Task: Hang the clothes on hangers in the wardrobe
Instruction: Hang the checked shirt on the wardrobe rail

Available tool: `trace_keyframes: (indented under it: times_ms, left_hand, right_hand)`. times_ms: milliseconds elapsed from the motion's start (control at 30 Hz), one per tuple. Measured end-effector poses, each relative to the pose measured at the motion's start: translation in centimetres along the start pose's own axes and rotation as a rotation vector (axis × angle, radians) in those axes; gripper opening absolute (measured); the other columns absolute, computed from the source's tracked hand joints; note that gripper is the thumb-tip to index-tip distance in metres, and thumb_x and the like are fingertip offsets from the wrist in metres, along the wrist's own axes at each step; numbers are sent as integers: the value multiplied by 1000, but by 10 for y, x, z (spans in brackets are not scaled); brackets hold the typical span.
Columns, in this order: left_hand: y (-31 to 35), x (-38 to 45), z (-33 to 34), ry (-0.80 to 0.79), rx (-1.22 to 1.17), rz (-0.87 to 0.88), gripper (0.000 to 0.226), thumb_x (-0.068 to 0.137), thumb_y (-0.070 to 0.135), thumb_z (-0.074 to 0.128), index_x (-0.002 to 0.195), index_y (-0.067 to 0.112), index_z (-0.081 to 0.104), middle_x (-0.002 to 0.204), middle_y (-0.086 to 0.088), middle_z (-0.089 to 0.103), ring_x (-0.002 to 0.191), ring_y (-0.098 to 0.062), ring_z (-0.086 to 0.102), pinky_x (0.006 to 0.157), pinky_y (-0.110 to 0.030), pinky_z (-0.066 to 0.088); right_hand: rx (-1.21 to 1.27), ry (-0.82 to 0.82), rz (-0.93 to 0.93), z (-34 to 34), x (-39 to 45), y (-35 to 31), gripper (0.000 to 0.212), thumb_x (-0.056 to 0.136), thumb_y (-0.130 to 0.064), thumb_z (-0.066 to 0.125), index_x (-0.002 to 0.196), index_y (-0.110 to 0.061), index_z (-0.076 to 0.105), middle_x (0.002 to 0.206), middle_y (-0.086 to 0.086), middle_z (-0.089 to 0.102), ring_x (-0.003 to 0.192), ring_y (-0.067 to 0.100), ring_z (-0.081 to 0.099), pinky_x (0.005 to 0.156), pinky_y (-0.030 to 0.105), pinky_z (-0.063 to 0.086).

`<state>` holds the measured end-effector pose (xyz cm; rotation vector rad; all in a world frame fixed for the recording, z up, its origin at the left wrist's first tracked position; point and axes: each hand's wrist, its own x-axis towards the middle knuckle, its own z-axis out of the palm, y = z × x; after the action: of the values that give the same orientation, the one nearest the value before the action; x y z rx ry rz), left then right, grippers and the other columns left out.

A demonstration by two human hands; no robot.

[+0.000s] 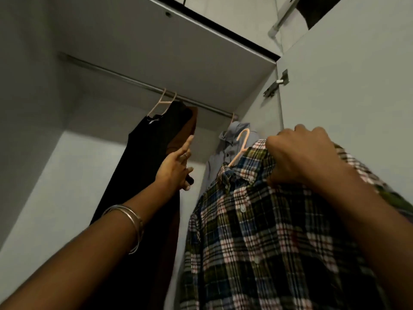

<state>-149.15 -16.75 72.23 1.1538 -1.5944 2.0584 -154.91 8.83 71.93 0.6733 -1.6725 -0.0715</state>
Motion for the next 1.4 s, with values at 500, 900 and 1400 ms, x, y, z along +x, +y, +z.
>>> trace_keyframes:
  times_ms: [500,900,1400]
  left_hand:
    - [-51,70,70,277,-185,-468,44,102,30,29,142,13,39,153,-23,14,138,-53,5,100,-75,-9]
    - [-54,126,117,349,-894,-204,23,96,18,48,117,12,56,121,-14,51,112,-35,50,88,-43,43]
    - [-31,165,144,475,-1334,-232,25,90,24,56,110,9,61,112,-14,57,95,-32,58,80,-45,55]
  right_hand:
    - [54,64,103,45,179,-62,44,74,-50,75,92,-25,44,79,-2,48,92,26,56,91,47,45]
    - [-34,23,166,72,305,-78,39,86,-37,67,121,-24,54,124,5,57,117,32,52,99,50,37]
    - [-245,-27,135,114,338,-97,39,101,-27,41,139,-19,42,136,8,52,125,35,45,102,52,33]
